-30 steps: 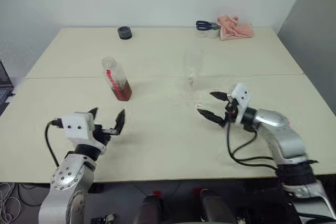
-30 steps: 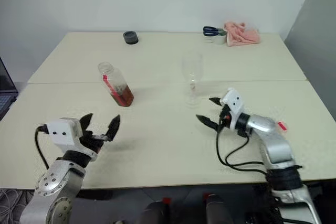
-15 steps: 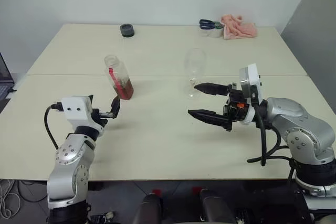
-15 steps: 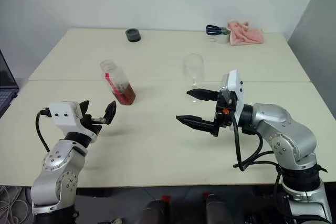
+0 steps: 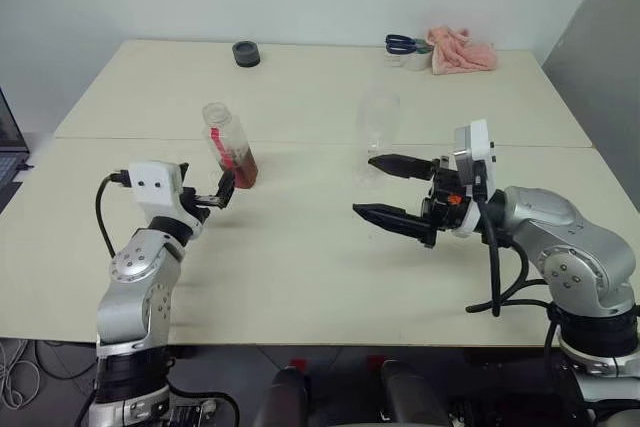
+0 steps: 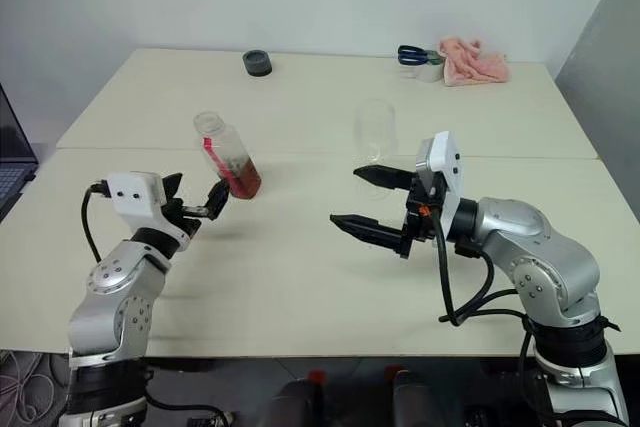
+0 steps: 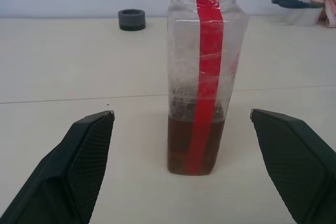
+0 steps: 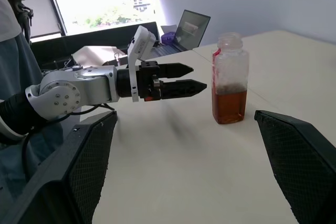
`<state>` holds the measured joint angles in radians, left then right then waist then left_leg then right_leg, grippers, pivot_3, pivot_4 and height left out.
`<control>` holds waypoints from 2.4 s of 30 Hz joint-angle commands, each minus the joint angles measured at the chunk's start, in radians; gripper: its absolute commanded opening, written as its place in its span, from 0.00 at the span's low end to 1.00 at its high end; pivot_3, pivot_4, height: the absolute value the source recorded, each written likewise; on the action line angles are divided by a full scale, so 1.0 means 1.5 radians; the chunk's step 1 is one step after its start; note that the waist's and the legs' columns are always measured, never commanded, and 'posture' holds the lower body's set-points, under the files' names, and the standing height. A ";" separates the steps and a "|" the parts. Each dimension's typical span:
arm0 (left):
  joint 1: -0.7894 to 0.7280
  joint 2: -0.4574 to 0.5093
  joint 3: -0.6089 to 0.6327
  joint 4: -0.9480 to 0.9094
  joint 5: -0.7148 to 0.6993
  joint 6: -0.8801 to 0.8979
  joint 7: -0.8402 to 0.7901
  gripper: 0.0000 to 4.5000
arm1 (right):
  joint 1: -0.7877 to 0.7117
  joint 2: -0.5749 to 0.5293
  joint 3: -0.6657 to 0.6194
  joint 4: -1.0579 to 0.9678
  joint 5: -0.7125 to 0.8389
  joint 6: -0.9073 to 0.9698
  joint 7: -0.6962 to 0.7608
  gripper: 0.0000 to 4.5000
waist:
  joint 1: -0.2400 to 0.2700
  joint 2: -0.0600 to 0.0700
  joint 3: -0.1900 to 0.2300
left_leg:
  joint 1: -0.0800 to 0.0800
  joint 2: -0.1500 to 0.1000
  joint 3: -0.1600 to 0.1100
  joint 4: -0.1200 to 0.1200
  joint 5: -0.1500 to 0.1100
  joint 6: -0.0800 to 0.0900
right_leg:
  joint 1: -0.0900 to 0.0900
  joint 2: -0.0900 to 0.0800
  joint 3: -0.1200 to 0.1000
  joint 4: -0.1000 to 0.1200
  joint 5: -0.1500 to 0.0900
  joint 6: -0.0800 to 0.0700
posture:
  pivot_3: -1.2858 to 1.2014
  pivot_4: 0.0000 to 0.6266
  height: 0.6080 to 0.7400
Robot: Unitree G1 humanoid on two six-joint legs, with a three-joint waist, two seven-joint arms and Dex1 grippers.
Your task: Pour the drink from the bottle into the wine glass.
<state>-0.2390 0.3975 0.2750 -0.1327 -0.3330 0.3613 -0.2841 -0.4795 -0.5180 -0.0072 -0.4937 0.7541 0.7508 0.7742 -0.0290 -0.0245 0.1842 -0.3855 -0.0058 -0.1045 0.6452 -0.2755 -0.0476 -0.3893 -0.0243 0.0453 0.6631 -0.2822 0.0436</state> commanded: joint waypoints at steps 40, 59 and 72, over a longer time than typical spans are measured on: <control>-0.318 0.013 -0.063 0.590 0.110 -0.342 -0.134 0.87 | 0.005 -0.013 -0.026 -0.049 0.048 0.004 -0.069 1.00 | -0.001 0.000 0.000 | 0.000 -0.001 -0.001 0.001 0.001 -0.001 | 0.000 0.000 -0.001 0.002 0.000 0.000 | 0.52 0.24 1.00; -0.450 0.038 -0.125 0.613 0.193 -0.366 -0.117 0.36 | 0.005 -0.027 -0.052 0.058 -0.105 -0.125 -0.117 1.00 | 0.005 0.000 0.000 | -0.001 -0.002 0.000 0.003 0.001 -0.001 | 0.000 0.001 -0.003 0.003 0.000 0.000 | 0.52 0.24 1.00; -0.703 0.055 -0.301 0.820 0.393 -0.532 -0.145 0.36 | 0.001 0.058 -0.035 0.115 -0.235 -0.221 -0.195 1.00 | -0.009 0.000 0.000 | -0.010 -0.002 0.005 0.010 0.002 -0.002 | -0.011 0.001 -0.001 0.012 0.000 0.000 | 0.52 0.24 1.00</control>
<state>-1.2323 0.4586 -0.1588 1.0982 0.2193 -0.3841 -0.5159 -0.4603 -0.4404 -0.0537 -0.2809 0.4051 0.4460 0.4931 -0.0430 -0.0246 0.1846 -0.4010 -0.0083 -0.0979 0.6612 -0.2736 -0.0497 -0.4065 -0.0217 0.0437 0.6818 -0.2815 0.0429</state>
